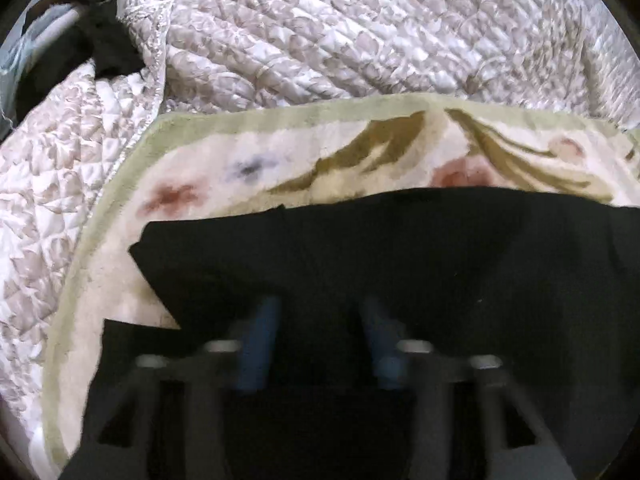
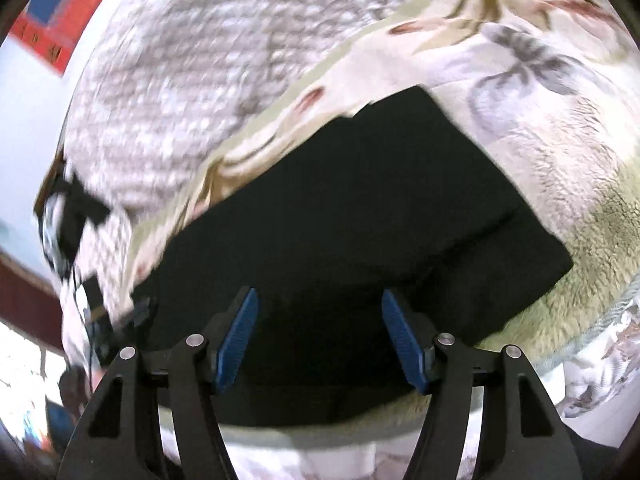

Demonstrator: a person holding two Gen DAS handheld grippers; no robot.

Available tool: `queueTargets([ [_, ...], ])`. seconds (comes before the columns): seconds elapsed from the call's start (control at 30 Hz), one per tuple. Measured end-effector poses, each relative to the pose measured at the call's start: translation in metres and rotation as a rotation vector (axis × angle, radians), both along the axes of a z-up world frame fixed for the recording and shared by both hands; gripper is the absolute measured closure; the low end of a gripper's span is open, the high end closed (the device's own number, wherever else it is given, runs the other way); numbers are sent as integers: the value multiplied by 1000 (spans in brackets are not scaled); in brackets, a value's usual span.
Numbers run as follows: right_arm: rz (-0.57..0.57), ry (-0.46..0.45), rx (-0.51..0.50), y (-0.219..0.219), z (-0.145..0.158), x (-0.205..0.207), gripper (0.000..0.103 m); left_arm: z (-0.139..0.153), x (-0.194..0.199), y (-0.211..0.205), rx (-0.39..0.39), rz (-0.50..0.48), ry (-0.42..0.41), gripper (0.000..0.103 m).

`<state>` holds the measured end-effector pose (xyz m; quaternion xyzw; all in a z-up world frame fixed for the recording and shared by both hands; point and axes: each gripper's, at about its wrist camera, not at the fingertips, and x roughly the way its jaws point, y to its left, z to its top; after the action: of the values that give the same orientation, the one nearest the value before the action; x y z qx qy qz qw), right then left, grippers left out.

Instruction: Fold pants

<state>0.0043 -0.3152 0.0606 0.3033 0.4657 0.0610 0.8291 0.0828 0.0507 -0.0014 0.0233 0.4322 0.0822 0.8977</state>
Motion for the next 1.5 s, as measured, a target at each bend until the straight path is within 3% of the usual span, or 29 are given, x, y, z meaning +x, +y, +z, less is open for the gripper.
queueTargets([
  [0.2,-114,14,61,-19,-6,4,39,25,-37,35,-121,108,-132,100],
  [0.3,-135,-12,27,-19,1,7,39,38,-62,56,-171,157,-197,100],
  [0.4,-176,-30,29,-22,3,10,39,38,-87,83,-274,232,-237,100],
  [0.57,-188,-11,19,-23,-3,15,45,18,-103,104,-412,306,-231,99],
  [0.73,-207,-12,25,-26,-3,17,53,0,-95,115,-572,328,-190,78],
  [0.77,-209,-18,22,-26,-2,17,54,0,-98,114,-570,340,-191,78],
  [0.97,-202,-4,16,-26,-6,16,54,-4,-119,103,-586,343,-215,55],
  [1.37,-208,-4,7,-25,-7,18,54,-3,-92,117,-508,422,-250,54],
  [1.43,-209,-3,4,-26,-8,20,56,-2,-84,117,-486,418,-241,59],
  [1.47,-216,2,-3,-27,-8,21,64,-2,-82,118,-474,416,-231,85],
  [1.5,-221,7,-12,-27,-8,22,75,-2,-80,120,-483,414,-220,96],
])
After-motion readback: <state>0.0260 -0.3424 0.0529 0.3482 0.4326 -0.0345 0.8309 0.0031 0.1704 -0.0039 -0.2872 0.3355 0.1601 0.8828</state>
